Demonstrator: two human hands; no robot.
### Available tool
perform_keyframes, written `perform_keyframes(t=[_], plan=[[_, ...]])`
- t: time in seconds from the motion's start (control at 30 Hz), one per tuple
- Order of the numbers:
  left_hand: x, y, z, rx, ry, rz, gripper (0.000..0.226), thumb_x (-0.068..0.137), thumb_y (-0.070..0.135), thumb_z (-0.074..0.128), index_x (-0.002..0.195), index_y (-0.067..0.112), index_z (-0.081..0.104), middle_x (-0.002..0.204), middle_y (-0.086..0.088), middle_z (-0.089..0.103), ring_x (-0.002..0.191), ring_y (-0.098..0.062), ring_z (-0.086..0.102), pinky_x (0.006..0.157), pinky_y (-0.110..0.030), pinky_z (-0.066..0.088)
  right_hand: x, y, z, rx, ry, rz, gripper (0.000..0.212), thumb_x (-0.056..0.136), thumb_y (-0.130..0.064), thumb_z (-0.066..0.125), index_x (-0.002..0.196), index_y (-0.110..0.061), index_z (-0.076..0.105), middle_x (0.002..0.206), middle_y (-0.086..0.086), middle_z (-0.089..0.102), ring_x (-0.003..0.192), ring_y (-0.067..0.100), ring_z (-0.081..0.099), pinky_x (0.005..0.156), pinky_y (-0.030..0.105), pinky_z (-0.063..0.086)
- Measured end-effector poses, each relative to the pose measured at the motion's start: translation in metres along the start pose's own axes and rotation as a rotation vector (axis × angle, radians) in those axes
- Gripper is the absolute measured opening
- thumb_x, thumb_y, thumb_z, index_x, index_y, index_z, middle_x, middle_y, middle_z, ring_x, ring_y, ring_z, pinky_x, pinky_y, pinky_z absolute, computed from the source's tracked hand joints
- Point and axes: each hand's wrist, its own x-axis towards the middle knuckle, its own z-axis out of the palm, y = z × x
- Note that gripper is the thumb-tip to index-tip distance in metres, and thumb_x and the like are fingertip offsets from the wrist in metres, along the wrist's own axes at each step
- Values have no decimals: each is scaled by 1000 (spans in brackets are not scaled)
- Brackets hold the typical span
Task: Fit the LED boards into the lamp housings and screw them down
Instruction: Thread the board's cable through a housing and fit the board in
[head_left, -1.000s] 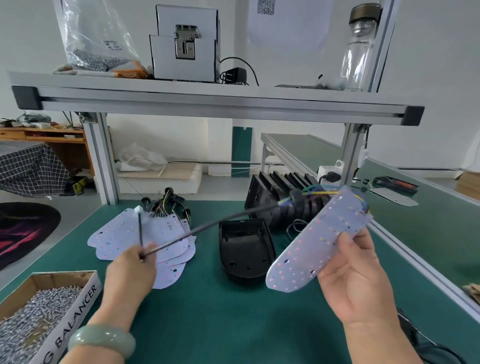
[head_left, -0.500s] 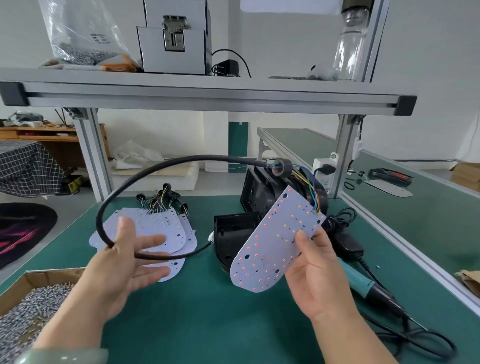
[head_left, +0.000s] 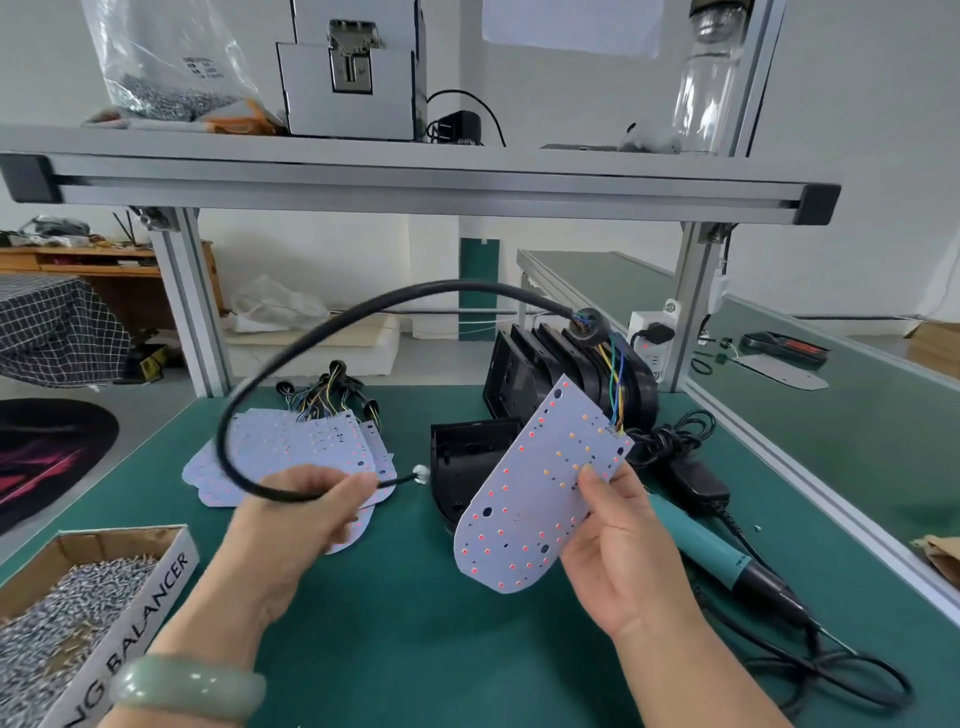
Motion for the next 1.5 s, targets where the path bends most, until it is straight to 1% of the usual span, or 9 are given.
perform_keyframes(t=[0.13, 0.3, 0.6, 0.73, 0.8, 0.87, 0.97, 1.1, 1.5], plan=[[5, 6, -6, -131, 217, 128, 47, 85, 31, 69, 54, 18, 37, 45, 1, 32, 45, -16, 25, 52, -31, 19, -4, 5, 8, -29, -33, 25, 25, 81, -13, 56, 105, -13, 60, 101, 7, 73, 85, 18, 69, 75, 35, 55], [-10, 8, 12, -283, -58, 49, 20, 102, 28, 41, 102, 26, 60, 81, -5, 75, 72, -22, 71, 64, -33, 53, -5, 20, 27, -50, -42, 85, 23, 89, -6, 54, 111, -9, 60, 102, 9, 73, 83, 20, 69, 75, 36, 55], [-20, 4, 34, -259, -144, 9, 16, 88, 10, 63, 80, 8, 75, 86, -15, 75, 73, -28, 71, 67, -39, 58, 8, 36, 50, -303, -42, 79, 19, 98, -8, 48, 105, -6, 65, 102, 14, 72, 86, 22, 68, 79, 37, 55], [-11, 6, 26, -369, -21, 21, 28, 95, 22, 56, 76, 11, 73, 84, -8, 74, 75, -26, 67, 76, -41, 53, 38, 23, 29, -1116, 334, -292, 16, 97, -32, 46, 97, -23, 58, 94, -3, 60, 93, 22, 56, 82, 31, 42], [-9, 5, 23, -449, -12, 2, 30, 96, 30, 52, 84, 11, 71, 86, -5, 75, 75, -23, 71, 66, -36, 57, 48, 21, 17, -1476, 319, -47, 48, 94, -42, 48, 132, -13, 48, 125, 8, 55, 118, 29, 50, 98, 36, 39], [-8, 3, 24, -517, -23, -45, 30, 96, 35, 49, 89, 13, 69, 84, 0, 76, 72, -17, 73, 51, -30, 56, 52, 26, 9, -1682, 212, 208, 45, 91, -39, 51, 124, -9, 48, 126, 11, 57, 115, 30, 54, 92, 35, 44], [-8, 2, 25, -559, -15, -88, 28, 96, 37, 51, 89, 15, 67, 80, 2, 76, 67, -14, 73, 45, -28, 54, 52, 28, 5, -1634, 249, 187, 10, 87, -22, 48, 90, -12, 48, 101, 6, 58, 88, 26, 55, 74, 32, 45], [-4, -2, 23, -583, 17, -84, 27, 95, 37, 53, 89, 14, 66, 77, 2, 76, 65, -15, 72, 44, -29, 54, 35, 26, 1, -1319, 260, 47, 26, 93, -10, 40, 114, -14, 55, 103, 0, 60, 93, 20, 58, 77, 31, 48], [-1, -1, 20, -389, 50, 51, 32, 97, 35, 50, 79, 17, 69, 74, 7, 75, 63, -12, 72, 65, -34, 51, -2, 25, 9, -1337, 116, -333, 45, 97, -4, 37, 139, -17, 41, 113, -7, 46, 106, 10, 47, 91, 18, 33]])
